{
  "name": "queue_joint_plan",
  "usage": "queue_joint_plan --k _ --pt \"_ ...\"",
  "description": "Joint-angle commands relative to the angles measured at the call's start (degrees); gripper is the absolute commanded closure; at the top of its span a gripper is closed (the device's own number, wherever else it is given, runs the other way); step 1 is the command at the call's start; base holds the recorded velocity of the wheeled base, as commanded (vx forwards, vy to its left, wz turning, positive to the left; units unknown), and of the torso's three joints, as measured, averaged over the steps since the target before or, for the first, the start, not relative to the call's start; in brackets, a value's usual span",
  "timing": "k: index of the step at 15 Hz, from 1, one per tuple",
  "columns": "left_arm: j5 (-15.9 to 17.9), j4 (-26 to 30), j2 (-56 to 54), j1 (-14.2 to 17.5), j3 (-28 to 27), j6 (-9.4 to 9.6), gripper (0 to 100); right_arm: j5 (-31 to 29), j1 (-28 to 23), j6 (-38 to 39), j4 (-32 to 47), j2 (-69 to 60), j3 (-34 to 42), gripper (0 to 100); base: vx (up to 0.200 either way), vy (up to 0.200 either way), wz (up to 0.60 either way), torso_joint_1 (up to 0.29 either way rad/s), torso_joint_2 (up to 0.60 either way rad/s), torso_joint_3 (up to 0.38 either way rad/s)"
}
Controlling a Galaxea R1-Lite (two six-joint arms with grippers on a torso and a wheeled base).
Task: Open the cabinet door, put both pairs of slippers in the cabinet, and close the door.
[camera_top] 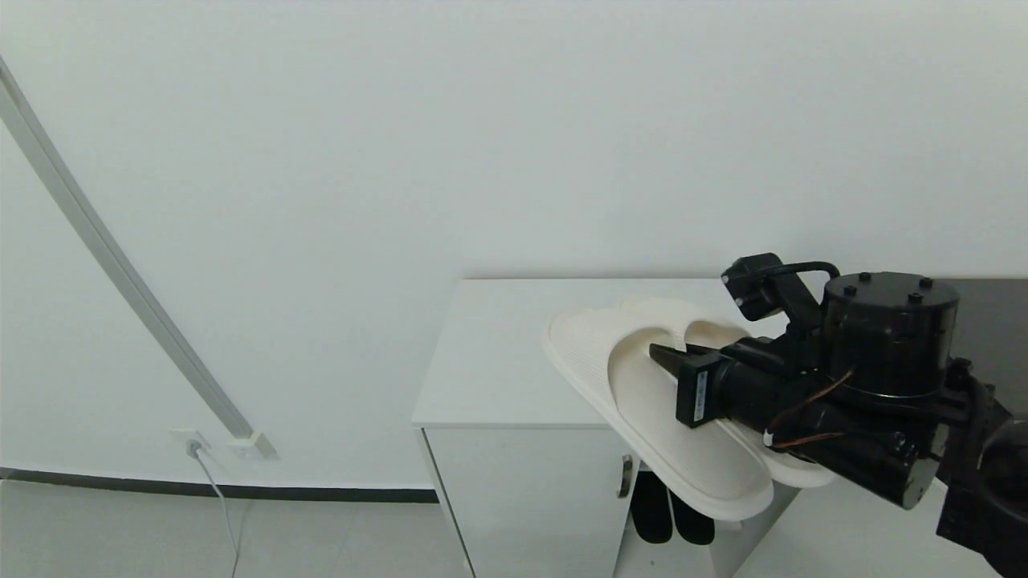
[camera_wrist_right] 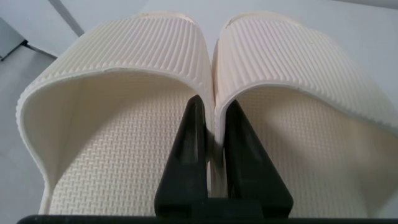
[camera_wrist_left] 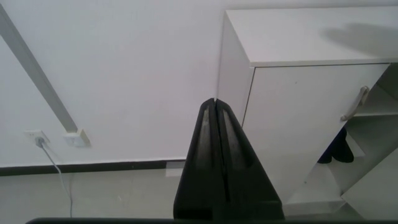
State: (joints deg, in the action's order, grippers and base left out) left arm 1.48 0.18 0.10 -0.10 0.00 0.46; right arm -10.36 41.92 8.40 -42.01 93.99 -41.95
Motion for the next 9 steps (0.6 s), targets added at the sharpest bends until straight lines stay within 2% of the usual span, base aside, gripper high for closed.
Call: queue_joint_plan --k 1,4,9 --pt "0.02 -0.01 -0.01 0.01 0.0 -0.02 100 -0.01 1.41 -0.05 0.17 -1.97 0.55 100 0.0 0.0 0.0 0.0 0.0 0.0" --pt "0.02 -0.01 -0.01 0.01 0.0 -0.02 100 -0.1 2.02 -0.14 0.44 -2.14 0.64 100 0.0 0.0 0.0 0.0 0.0 0.0" --pt "0.02 -0.01 -0.01 0.01 0.0 -0.11 100 -0.36 2.64 -0.23 0.96 -2.32 1.17 100 -0.2 0.0 0.0 0.005 0.0 0.003"
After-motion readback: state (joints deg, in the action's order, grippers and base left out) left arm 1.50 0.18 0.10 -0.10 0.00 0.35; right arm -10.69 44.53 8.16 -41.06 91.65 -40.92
